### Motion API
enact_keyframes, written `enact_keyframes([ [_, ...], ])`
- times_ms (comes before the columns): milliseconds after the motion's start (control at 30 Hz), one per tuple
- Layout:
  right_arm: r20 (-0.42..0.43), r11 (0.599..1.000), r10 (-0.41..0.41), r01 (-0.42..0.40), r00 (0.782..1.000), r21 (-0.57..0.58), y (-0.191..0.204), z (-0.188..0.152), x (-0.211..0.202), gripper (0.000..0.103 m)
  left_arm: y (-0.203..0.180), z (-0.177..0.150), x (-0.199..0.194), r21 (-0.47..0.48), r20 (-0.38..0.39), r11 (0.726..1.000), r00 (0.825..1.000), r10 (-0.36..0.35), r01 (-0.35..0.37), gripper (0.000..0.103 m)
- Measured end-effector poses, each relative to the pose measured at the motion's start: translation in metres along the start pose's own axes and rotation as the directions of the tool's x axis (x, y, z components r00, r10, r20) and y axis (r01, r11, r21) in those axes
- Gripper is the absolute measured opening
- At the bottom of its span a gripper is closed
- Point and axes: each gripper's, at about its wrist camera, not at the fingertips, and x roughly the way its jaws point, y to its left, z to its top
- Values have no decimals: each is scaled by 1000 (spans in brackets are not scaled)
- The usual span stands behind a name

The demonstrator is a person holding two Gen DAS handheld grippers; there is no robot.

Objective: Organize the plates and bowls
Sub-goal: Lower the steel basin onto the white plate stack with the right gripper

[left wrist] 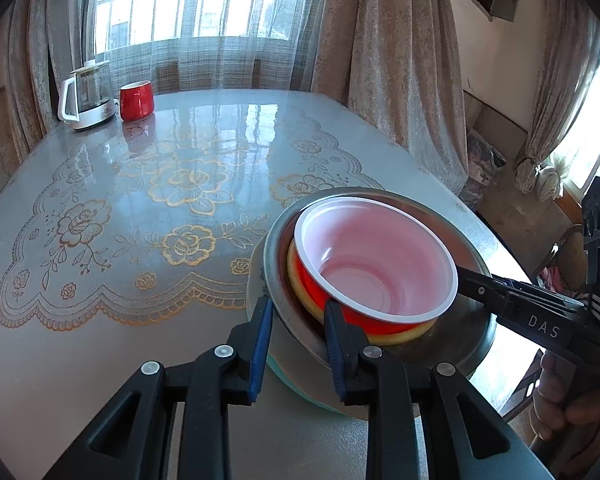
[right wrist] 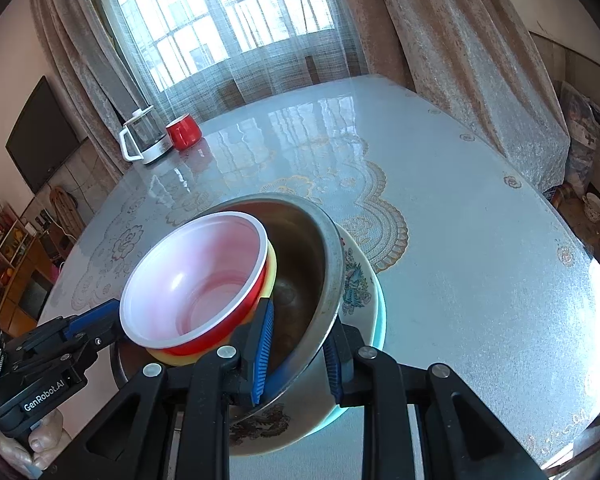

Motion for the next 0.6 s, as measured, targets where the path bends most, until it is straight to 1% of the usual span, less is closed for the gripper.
enact_keyframes([
  [600,-13,999,11,-11,1000,42,-9,-1,0,25,-2,-2,-1,18,3,1000,1000,3,-3,26],
])
